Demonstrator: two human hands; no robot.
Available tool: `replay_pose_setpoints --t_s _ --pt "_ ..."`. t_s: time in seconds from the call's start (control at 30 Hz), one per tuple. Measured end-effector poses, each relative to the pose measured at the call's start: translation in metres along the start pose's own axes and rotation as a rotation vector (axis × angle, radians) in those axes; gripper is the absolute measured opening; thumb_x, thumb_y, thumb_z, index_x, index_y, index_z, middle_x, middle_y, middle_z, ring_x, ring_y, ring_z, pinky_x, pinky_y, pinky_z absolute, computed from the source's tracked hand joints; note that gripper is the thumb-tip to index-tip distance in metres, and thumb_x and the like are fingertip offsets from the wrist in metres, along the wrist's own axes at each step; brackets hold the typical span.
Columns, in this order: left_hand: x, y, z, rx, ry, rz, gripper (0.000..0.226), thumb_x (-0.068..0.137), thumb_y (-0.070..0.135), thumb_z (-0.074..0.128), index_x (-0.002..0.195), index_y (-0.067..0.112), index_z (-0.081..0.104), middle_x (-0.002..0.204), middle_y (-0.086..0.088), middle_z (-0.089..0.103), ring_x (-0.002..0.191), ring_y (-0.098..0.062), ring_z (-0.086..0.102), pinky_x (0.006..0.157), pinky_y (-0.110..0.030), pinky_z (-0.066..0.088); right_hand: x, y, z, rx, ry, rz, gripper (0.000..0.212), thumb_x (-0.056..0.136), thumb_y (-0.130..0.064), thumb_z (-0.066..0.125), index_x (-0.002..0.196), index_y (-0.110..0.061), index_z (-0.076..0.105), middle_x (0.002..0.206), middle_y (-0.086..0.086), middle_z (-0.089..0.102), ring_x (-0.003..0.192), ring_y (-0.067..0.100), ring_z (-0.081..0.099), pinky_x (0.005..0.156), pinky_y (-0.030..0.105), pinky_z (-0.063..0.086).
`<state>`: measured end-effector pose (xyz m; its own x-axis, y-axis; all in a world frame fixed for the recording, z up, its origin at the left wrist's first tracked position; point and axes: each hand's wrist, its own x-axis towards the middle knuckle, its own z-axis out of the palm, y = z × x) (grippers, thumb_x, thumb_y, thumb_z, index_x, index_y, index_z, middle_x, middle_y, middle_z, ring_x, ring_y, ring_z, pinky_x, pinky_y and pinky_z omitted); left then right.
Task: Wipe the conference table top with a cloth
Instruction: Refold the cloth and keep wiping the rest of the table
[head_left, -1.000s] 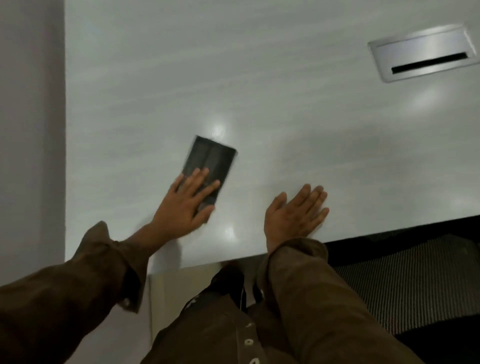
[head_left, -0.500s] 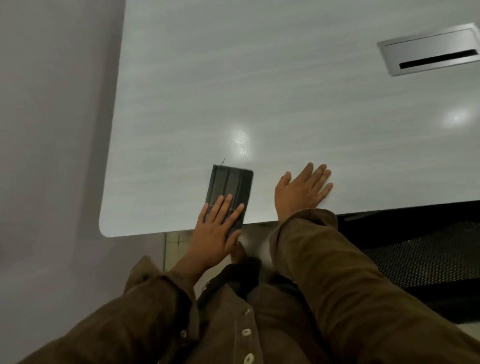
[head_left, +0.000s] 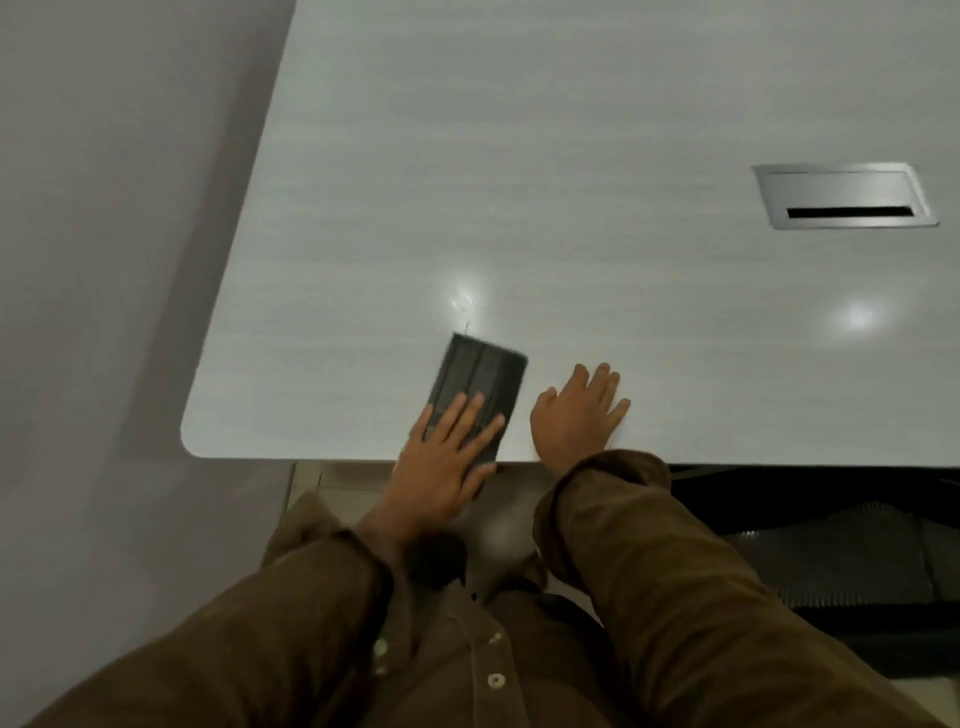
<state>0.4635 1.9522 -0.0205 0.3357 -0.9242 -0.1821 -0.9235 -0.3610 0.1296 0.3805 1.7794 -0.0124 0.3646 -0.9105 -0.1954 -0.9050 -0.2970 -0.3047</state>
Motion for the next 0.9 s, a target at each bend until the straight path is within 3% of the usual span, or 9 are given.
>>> replay_pose_setpoints --t_s 0.07,0.13,0.23,0.37,0.47,0.57,0.63,0.7,0.9 --pt "-0.037 -0.03 0.004 0.025 0.003 0.087 0.055 0.104 0.053 0.018 0.156 0.033 0.015 0.165 -0.002 0.01 0.153 -0.02 0.001 0.121 -0.05 0.011 -0.004 -0.009 0.008 -0.002 -0.005 -0.129 0.056 0.098 -0.026 0.05 0.149 -0.007 0.037 0.161 0.02 0.024 0.151 0.035 0.016 0.121 0.056 0.007" --pt "-0.054 -0.069 0.001 0.023 0.025 0.057 0.053 0.105 0.049 0.019 0.156 0.033 0.018 0.164 -0.001 0.014 0.152 -0.019 0.007 0.119 -0.049 0.016 -0.008 -0.026 0.019 -0.004 0.03 -0.196 0.056 0.095 -0.023 0.054 0.146 -0.004 0.041 0.158 0.024 0.029 0.149 0.039 0.022 0.12 0.057 0.013" --pt "-0.024 -0.106 -0.012 -0.022 0.044 -0.079 0.052 0.103 0.047 0.019 0.154 0.034 0.019 0.163 -0.002 0.018 0.151 -0.021 0.016 0.117 -0.049 0.02 -0.014 -0.05 0.036 -0.009 0.112 -0.099 0.059 0.092 -0.024 0.057 0.144 0.0 0.043 0.154 0.027 0.034 0.146 0.042 0.028 0.119 0.058 0.019" --pt "0.043 -0.096 -0.026 -0.091 0.047 -0.348 0.06 0.099 0.052 0.004 0.156 0.034 0.01 0.164 0.0 0.002 0.152 -0.021 0.001 0.121 -0.049 0.005 -0.016 -0.078 0.048 -0.011 0.136 0.033 0.065 0.093 -0.033 0.053 0.147 0.001 0.037 0.157 0.027 0.029 0.148 0.041 0.024 0.12 0.056 0.015" --pt "0.048 -0.102 -0.023 -0.024 0.027 -0.217 0.059 0.102 0.05 0.008 0.157 0.03 0.012 0.165 -0.005 0.004 0.152 -0.024 0.003 0.12 -0.054 0.011 -0.015 -0.082 0.054 -0.015 0.184 0.063 0.066 0.093 -0.038 0.042 0.147 -0.001 0.035 0.157 0.026 0.029 0.148 0.04 0.024 0.121 0.055 0.016" --pt "0.021 -0.151 -0.021 0.058 0.011 0.143 0.055 0.105 0.046 0.019 0.156 0.028 0.02 0.164 -0.007 0.012 0.152 -0.025 0.008 0.121 -0.052 0.014 -0.015 -0.078 0.059 -0.032 0.23 0.061 0.066 0.093 -0.038 0.039 0.147 -0.001 0.035 0.158 0.024 0.028 0.149 0.038 0.023 0.122 0.053 0.015" --pt "0.014 -0.189 -0.028 0.095 -0.011 0.289 0.055 0.105 0.047 0.023 0.156 0.028 0.021 0.165 -0.006 0.012 0.152 -0.023 0.008 0.121 -0.05 0.014 -0.015 -0.078 0.06 -0.02 0.249 0.07 0.065 0.093 -0.038 0.041 0.147 -0.001 0.036 0.158 0.024 0.029 0.148 0.037 0.024 0.122 0.053 0.016" --pt "0.024 -0.222 -0.035 0.11 0.0 0.323 0.055 0.104 0.046 0.026 0.155 0.027 0.025 0.164 -0.006 0.015 0.152 -0.024 0.011 0.12 -0.05 0.017 -0.017 -0.079 0.06 -0.022 0.271 0.072 0.063 0.093 -0.036 0.043 0.145 -0.001 0.038 0.157 0.024 0.032 0.148 0.037 0.026 0.122 0.053 0.017" --pt "0.13 -0.272 -0.053 0.104 0.112 0.136 0.052 0.104 0.042 0.032 0.153 0.025 0.032 0.161 -0.008 0.025 0.149 -0.025 0.023 0.116 -0.049 0.025 -0.015 -0.076 0.066 -0.029 0.384 0.067 0.057 0.094 -0.029 0.046 0.143 0.0 0.043 0.154 0.024 0.036 0.147 0.037 0.029 0.12 0.054 0.022"
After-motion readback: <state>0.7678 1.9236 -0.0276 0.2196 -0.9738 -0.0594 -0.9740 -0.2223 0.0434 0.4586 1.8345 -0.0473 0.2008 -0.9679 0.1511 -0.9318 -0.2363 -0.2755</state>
